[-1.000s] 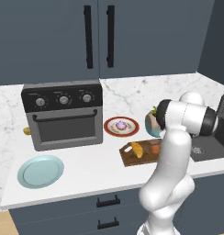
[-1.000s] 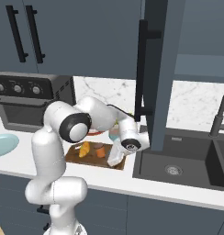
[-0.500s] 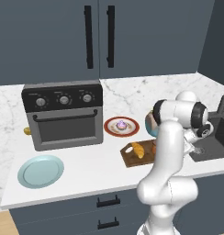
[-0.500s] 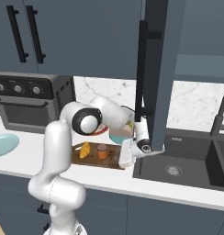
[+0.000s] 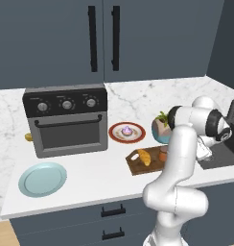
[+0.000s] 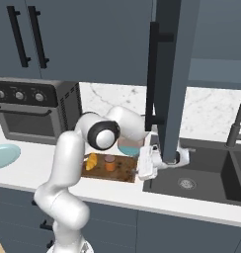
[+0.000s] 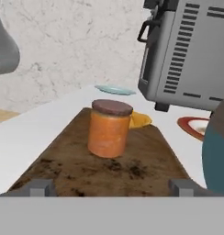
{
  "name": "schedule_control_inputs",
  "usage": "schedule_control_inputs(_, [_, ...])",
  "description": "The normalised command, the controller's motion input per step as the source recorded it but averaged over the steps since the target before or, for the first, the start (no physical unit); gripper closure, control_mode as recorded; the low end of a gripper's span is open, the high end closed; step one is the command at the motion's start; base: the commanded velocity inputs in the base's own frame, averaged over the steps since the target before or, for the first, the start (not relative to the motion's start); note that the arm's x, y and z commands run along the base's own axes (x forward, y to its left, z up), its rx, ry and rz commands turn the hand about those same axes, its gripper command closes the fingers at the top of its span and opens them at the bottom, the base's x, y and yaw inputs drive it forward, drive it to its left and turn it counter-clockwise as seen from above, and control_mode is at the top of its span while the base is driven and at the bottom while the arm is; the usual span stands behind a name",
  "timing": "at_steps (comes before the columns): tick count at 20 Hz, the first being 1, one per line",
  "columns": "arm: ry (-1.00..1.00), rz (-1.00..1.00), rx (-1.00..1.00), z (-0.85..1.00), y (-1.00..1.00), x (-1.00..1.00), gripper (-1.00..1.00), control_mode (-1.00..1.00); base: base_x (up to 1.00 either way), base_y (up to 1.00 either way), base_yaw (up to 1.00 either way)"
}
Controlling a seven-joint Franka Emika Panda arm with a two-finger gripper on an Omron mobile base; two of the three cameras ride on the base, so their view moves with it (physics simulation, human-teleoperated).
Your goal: From the different types of pastries on the counter, select a croissant and place it on the cutting board. Then retrieve a jar of jam from the cabinet and place it alongside the croissant on the cutting board.
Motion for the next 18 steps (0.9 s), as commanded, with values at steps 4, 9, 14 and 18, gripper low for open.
schedule_control_inputs(4, [-0.16, 0.02, -0.08, 0.34, 0.02, -0.52, -1.00, -1.00, 0.00, 0.00, 0.00])
schedule_control_inputs(9, [-0.23, 0.01, -0.32, 0.11, 0.35, -0.80, -1.00, -1.00, 0.00, 0.00, 0.00])
schedule_control_inputs(14, [-0.30, 0.00, -0.38, 0.03, 0.80, -0.48, -1.00, -1.00, 0.00, 0.00, 0.00])
schedule_control_inputs(18, [-0.41, 0.00, -0.41, 0.44, 0.13, -0.94, -1.00, -1.00, 0.00, 0.00, 0.00])
